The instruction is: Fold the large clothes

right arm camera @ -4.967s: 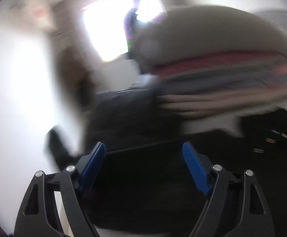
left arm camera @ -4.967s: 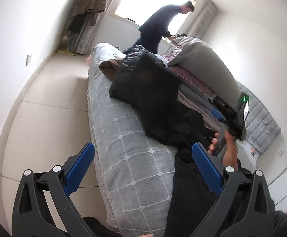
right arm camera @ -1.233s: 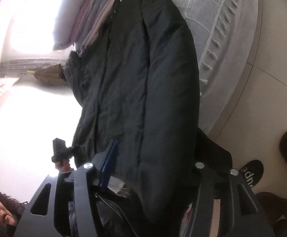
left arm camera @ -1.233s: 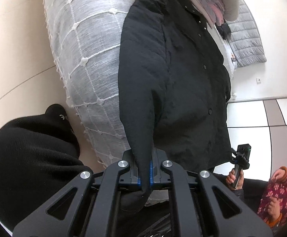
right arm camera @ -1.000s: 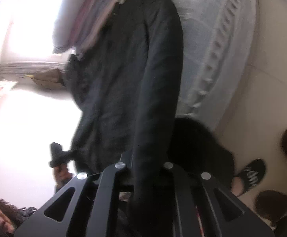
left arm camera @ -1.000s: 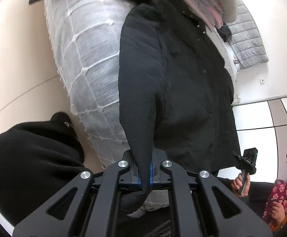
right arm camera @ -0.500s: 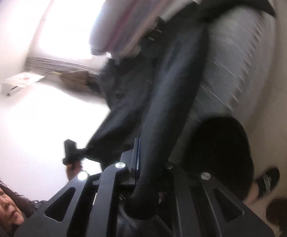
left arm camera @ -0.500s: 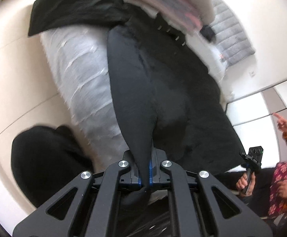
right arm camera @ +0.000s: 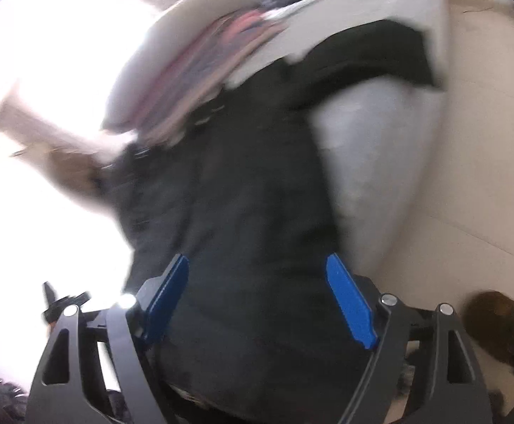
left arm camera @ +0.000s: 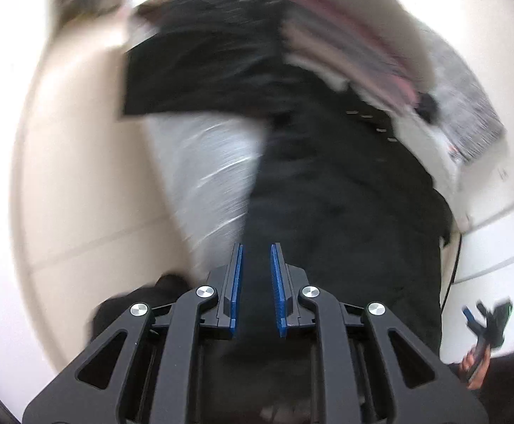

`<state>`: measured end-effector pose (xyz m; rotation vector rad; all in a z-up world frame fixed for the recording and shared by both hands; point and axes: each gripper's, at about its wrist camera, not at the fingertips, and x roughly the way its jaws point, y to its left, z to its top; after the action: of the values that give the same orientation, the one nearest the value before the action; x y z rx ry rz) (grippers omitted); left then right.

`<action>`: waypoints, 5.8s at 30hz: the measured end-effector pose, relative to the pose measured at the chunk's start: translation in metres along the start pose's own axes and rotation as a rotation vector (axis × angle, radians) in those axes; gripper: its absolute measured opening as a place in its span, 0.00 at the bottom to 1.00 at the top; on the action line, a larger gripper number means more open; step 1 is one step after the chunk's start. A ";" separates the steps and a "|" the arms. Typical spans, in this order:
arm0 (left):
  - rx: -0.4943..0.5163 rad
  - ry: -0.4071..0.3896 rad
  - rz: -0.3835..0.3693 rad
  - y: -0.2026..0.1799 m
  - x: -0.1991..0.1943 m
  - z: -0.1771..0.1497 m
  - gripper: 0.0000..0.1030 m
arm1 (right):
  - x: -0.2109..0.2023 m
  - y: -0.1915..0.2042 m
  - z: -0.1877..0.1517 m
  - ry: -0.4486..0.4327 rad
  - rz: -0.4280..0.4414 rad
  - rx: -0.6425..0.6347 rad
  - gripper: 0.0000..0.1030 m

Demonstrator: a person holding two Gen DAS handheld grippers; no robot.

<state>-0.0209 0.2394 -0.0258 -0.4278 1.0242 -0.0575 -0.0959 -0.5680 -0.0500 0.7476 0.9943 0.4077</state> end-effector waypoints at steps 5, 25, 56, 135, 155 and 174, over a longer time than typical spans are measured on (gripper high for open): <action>0.206 0.152 0.101 -0.067 0.103 -0.017 0.10 | 0.047 -0.054 0.006 0.093 0.101 0.156 0.76; 0.419 -0.328 -0.058 -0.241 0.117 0.011 0.87 | 0.065 -0.329 0.156 -0.652 0.592 0.944 0.95; 0.202 -0.362 -0.064 -0.162 0.119 0.037 0.87 | -0.030 -0.086 0.271 -0.867 0.449 0.128 0.11; -1.037 -0.403 -0.893 0.333 0.282 0.084 0.91 | 0.345 0.224 0.107 0.177 0.259 -0.226 0.76; -0.935 -0.525 -0.711 0.328 0.210 0.102 0.07 | 0.350 0.197 0.094 0.191 0.282 -0.143 0.76; -0.400 -0.584 -0.898 0.102 0.041 0.224 0.07 | 0.260 0.126 0.117 0.042 0.332 0.045 0.76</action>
<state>0.1729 0.3942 0.0031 -1.1713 0.1988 -0.5061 0.1381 -0.3636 -0.0763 0.9518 0.9220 0.6925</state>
